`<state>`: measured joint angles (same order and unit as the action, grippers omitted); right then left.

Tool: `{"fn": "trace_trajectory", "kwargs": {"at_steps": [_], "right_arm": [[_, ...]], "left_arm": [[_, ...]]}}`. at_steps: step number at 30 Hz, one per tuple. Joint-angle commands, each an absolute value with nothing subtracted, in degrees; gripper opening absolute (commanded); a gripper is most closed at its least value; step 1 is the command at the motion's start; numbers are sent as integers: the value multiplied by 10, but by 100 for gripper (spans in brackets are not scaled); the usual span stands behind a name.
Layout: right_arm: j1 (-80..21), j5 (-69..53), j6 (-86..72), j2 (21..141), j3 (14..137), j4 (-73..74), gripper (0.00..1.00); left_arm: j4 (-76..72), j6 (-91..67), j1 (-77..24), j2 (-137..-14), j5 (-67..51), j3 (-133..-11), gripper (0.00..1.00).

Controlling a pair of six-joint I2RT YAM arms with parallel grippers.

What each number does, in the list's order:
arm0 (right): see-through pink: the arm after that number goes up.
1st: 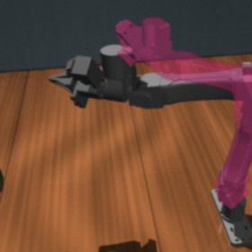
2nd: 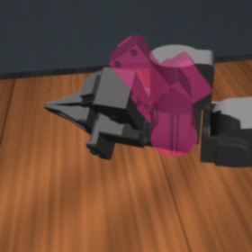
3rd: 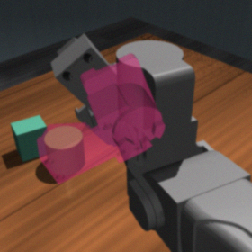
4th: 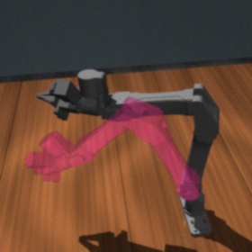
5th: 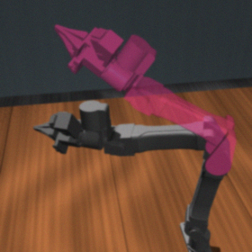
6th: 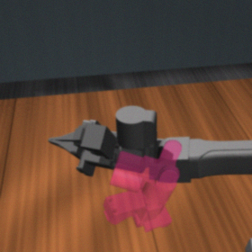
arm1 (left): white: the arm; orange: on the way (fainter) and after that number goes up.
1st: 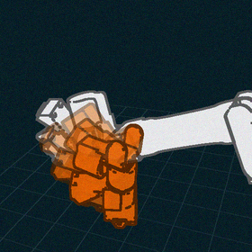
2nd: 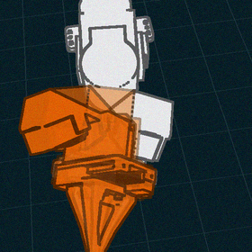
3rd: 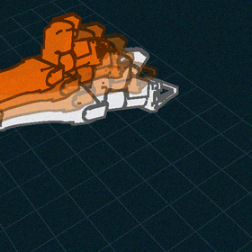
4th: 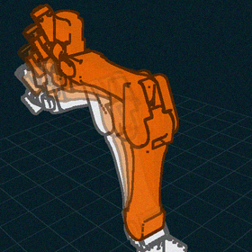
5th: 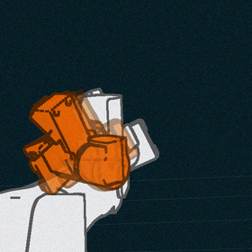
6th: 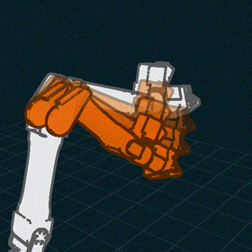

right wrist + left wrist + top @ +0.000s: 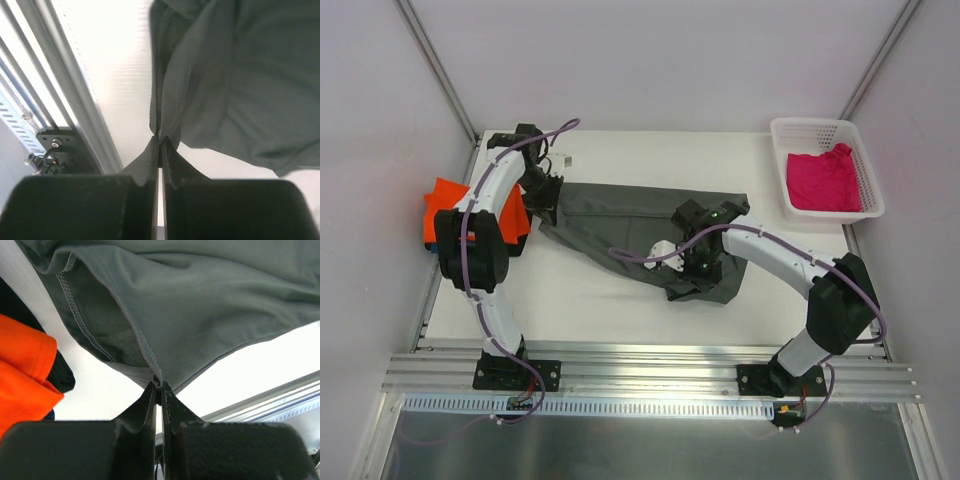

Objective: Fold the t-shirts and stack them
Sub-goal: Fold the tshirt

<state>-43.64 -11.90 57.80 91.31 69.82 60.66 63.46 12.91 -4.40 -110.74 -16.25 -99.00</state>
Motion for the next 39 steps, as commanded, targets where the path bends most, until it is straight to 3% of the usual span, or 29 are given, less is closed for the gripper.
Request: {"fn": "trace_trajectory", "kwargs": {"at_steps": [1, 13, 28, 39], "right_arm": [[-412, -106, 600, 893, 745, 666, 0], [-362, -69, 587, 850, 766, 684, 1], [-282, -44, 596, 838, 814, 692, 1], [-249, -31, 591, 928, 896, 667, 1]], "left_arm": [[667, 148, -38, -1050, -189, -976, 0], [677, 146, -41, -975, -180, -857, 0], [681, 140, -46, -945, -122, -818, 0], [680, 140, -45, -1033, -94, -919, 0]]}}
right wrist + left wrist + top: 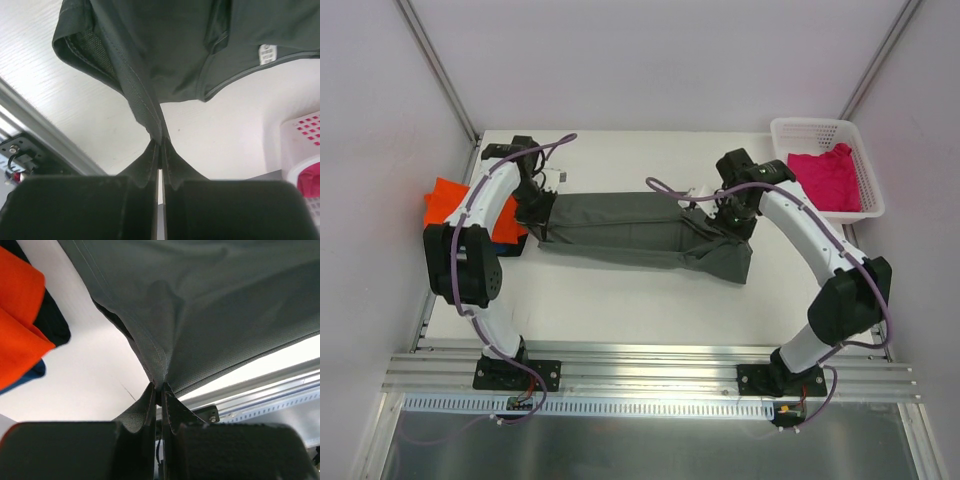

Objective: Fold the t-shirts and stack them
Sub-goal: Fold the tshirt

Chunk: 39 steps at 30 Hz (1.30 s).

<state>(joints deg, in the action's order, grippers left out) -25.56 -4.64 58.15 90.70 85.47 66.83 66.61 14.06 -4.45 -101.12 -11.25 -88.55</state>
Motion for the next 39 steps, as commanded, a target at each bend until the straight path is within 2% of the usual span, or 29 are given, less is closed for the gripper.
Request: {"fn": "trace_trajectory", "kwargs": {"at_steps": [1, 16, 39], "right_arm": [[-247, -29, 594, 935, 903, 663, 0], [-186, -25, 556, 1137, 1088, 623, 1], [-178, 23, 539, 1242, 1150, 574, 1]], "left_arm": [[679, 139, -45, -1039, -91, -935, 0], [672, 133, -44, -1180, -71, -1055, 0], [638, 122, -47, -1279, -4, -1132, 0]]}}
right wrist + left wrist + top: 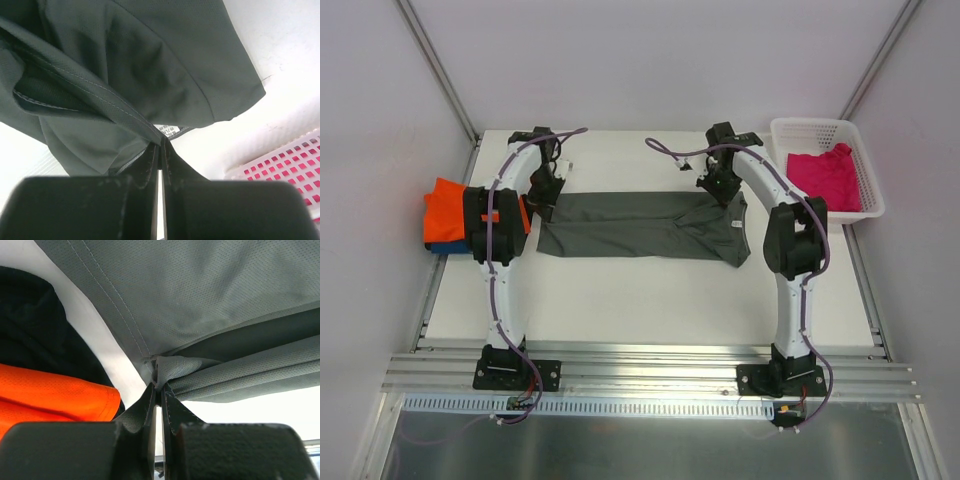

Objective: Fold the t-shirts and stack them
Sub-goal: Fold the tshirt

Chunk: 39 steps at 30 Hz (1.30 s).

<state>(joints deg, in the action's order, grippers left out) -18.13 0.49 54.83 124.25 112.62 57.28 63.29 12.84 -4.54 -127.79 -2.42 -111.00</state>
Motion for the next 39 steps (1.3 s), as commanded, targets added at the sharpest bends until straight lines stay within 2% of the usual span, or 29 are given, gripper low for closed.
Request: {"fn": "trace_trajectory", "kwargs": {"at_steps": [1, 5, 6, 7, 8, 10, 11, 14, 16, 17, 18, 22, 32, 35, 39], "right_arm": [[-178, 25, 537, 1244, 1149, 572, 1], [-178, 25, 531, 1246, 1146, 568, 1], [-178, 29, 529, 1246, 1146, 566, 1], [-178, 28, 529, 1246, 1146, 566, 1], [-178, 29, 529, 1246, 1146, 565, 1], [-178, 29, 528, 1245, 1146, 563, 1], [-178, 28, 527, 1245, 1147, 563, 1], [-178, 25, 523, 1245, 1146, 563, 1], [-178, 23, 520, 1245, 1147, 563, 1], [-179, 23, 519, 1246, 1148, 563, 1], [-180, 22, 519, 1246, 1149, 562, 1], [-182, 20, 519, 1249, 1155, 562, 1], [-184, 18, 518, 1246, 1149, 563, 1], [-185, 18, 517, 1246, 1150, 563, 1], [-185, 19, 516, 1247, 1152, 563, 1]], "left_arm": [[636, 122, -48, -1279, -3, -1132, 0], [627, 120, -49, -1287, 20, -1139, 0], [623, 119, -51, -1288, 25, -1147, 9], [624, 120, -52, -1290, 27, -1150, 19], [623, 119, -53, -1288, 30, -1157, 64], [617, 109, -56, -1274, 50, -1157, 93], [616, 109, -57, -1266, 51, -1155, 99], [606, 105, -56, -1229, 53, -1125, 99], [606, 110, -55, -1214, 32, -1108, 93], [607, 112, -55, -1211, 21, -1092, 86], [607, 115, -56, -1209, 7, -1084, 73], [620, 115, -57, -1214, -38, -1059, 50], [628, 114, -57, -1258, -57, -1063, 50], [630, 118, -56, -1269, -60, -1072, 40], [629, 116, -53, -1282, -62, -1078, 42]]}}
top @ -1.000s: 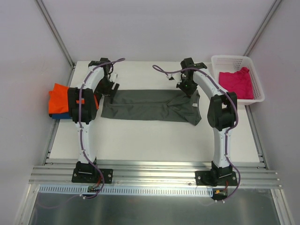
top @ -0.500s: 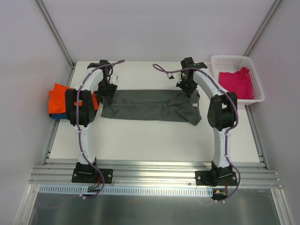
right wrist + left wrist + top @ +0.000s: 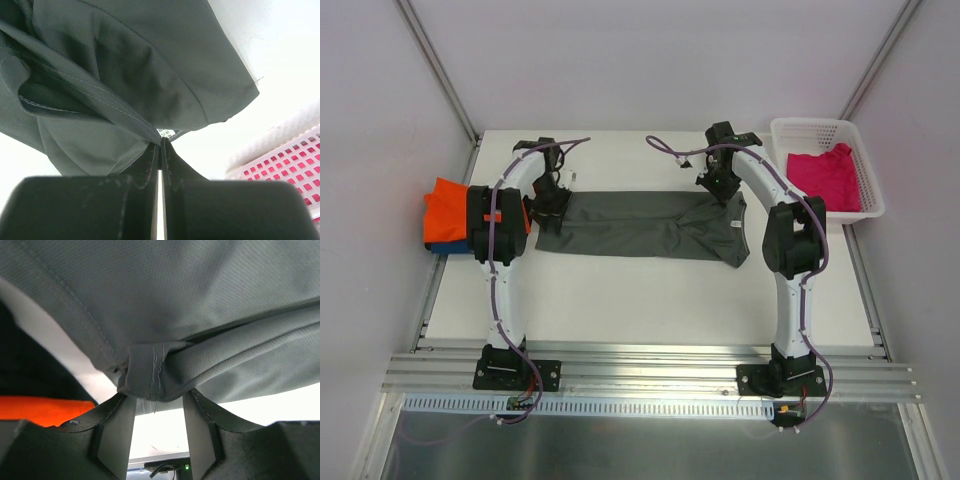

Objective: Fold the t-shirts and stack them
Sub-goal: Fold the tshirt

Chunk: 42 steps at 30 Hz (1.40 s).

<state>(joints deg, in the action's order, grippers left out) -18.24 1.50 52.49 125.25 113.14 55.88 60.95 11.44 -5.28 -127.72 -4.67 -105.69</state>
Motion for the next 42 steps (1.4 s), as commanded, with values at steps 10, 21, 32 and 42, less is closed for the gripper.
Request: {"fn": "trace_trajectory", "kwargs": {"at_steps": [10, 21, 32, 42], "right_arm": [[-185, 19, 516, 1245, 1149, 564, 1], [-191, 18, 515, 1247, 1153, 563, 1], [-190, 22, 515, 1244, 1143, 562, 1], [-191, 24, 515, 1246, 1148, 560, 1]], "left_arm": [[630, 115, -37, -1280, -46, -1079, 44], [631, 119, -23, -1295, -49, -1077, 45], [634, 124, -22, -1298, -62, -1066, 33], [636, 120, -11, -1254, -46, -1027, 0]]}}
